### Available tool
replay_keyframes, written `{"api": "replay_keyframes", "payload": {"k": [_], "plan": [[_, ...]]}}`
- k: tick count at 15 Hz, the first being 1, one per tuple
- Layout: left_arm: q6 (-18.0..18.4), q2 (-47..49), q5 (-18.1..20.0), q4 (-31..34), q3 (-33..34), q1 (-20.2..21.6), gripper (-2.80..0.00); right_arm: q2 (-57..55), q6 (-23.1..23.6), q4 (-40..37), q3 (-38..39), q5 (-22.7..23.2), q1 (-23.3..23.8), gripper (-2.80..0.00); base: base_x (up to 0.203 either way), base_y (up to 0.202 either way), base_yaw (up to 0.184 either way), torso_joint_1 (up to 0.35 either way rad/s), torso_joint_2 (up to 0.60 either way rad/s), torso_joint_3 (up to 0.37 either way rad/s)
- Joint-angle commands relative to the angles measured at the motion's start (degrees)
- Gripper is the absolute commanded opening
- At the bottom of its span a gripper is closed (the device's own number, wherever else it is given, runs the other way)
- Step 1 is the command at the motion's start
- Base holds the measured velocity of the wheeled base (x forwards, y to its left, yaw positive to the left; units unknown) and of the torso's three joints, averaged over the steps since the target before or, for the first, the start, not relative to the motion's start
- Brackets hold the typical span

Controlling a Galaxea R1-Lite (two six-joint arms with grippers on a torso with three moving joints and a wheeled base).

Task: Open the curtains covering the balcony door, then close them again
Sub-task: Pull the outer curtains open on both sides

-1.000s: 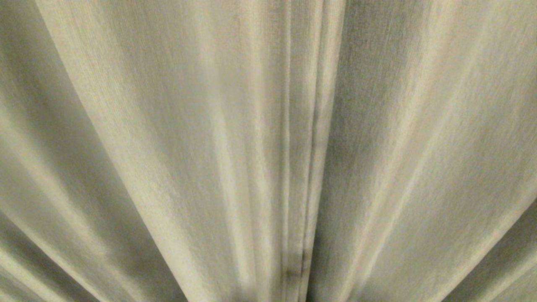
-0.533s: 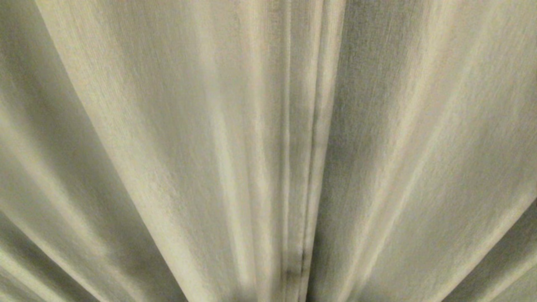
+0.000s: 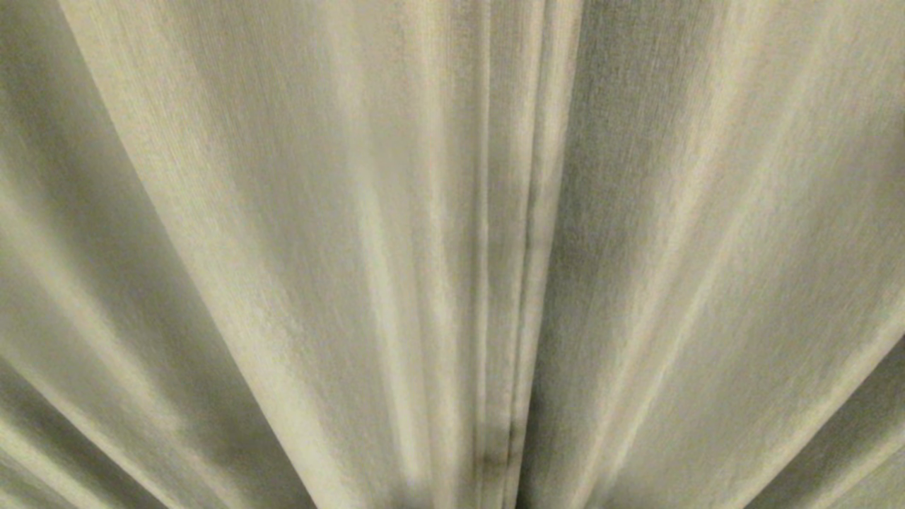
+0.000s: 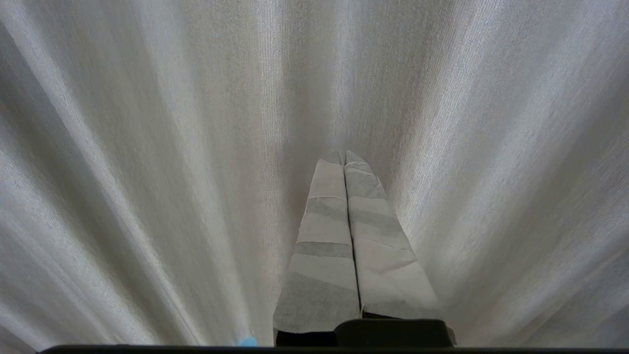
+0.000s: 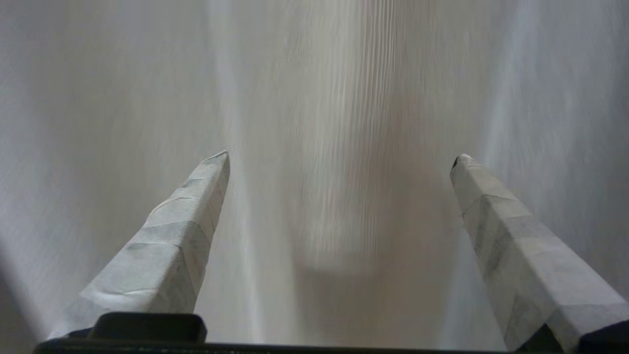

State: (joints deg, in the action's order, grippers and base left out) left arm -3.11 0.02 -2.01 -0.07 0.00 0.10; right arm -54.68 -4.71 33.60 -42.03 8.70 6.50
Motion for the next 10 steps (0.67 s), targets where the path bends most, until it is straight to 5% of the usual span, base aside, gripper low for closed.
{"api": "replay_keyframes", "payload": {"k": [1, 6, 7, 10], "plan": [[-0.1, 0.0, 0.0, 0.0, 0.0, 0.0, -2.8, -7.5, 0.0, 2.8, -3.3, 0.1, 0.0, 0.0, 0.0, 0.0, 0.0, 0.0, 0.0, 0.0], [-0.1, 0.0, 0.0, 0.0, 0.0, 0.0, -2.8, -15.1, -0.3, 8.0, -10.0, 0.1, 0.0, 0.0, 0.0, 0.0, 0.0, 0.0, 0.0, 0.0], [-0.1, 0.0, 0.0, 0.0, 0.0, 0.0, -2.8, -16.1, -1.4, 8.2, -11.2, 0.1, 0.0, -2.8, 0.0, 0.0, 0.0, 0.0, 0.0, 0.0], [-0.1, 0.0, 0.0, 0.0, 0.0, 0.0, -2.8, -17.2, -2.0, 8.9, -12.0, 0.1, 0.0, -2.8, 0.0, 0.0, 0.0, 0.0, 0.0, 0.0]]}}
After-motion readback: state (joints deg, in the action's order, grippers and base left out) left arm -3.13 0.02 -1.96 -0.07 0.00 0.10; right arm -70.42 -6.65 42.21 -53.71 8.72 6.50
